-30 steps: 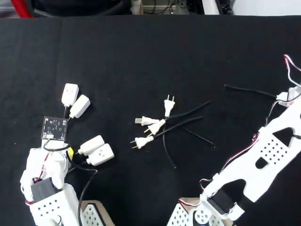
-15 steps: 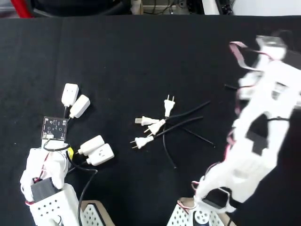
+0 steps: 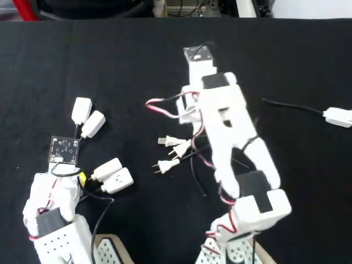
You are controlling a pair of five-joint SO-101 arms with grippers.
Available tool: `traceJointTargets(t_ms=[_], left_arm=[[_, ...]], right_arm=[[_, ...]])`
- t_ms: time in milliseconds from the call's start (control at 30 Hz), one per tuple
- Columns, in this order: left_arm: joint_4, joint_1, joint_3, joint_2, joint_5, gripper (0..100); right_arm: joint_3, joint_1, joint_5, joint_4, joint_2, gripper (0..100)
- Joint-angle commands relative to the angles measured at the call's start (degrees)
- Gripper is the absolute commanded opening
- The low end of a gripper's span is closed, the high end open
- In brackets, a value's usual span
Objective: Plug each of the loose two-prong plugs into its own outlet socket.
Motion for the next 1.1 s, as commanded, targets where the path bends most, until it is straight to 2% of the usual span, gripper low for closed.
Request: traceJointTargets(t_ms=[0, 500, 733, 800, 933, 1067], left_arm=[[0.2, 0.7, 1.2, -0.6, -0.3, 25], [0.1, 0.7, 1.2, -0.6, -0.3, 25], [0.1, 0.7, 1.2, -0.6, -0.3, 25], [0.1, 0.7, 1.2, -0.6, -0.3, 25], [0.1, 0.7, 1.2, -0.6, -0.3, 25], [0.1, 0.7, 1.2, -0.6, -0.3, 25]], right_arm=[[1.6, -1.0, -1.1, -6.5, 0.9, 21.2], [1.5, -1.2, -1.3, -7.8, 9.0, 21.1], [1.8, -1.1, -1.1, -12.7, 11.8, 21.1], [1.6, -1.1, -1.1, -12.9, 12.5, 18.4], [1.6, -1.0, -0.9, -14.6, 13.0, 6.0], [1.8, -0.1, 0.6, -16.9, 13.0, 5.2]])
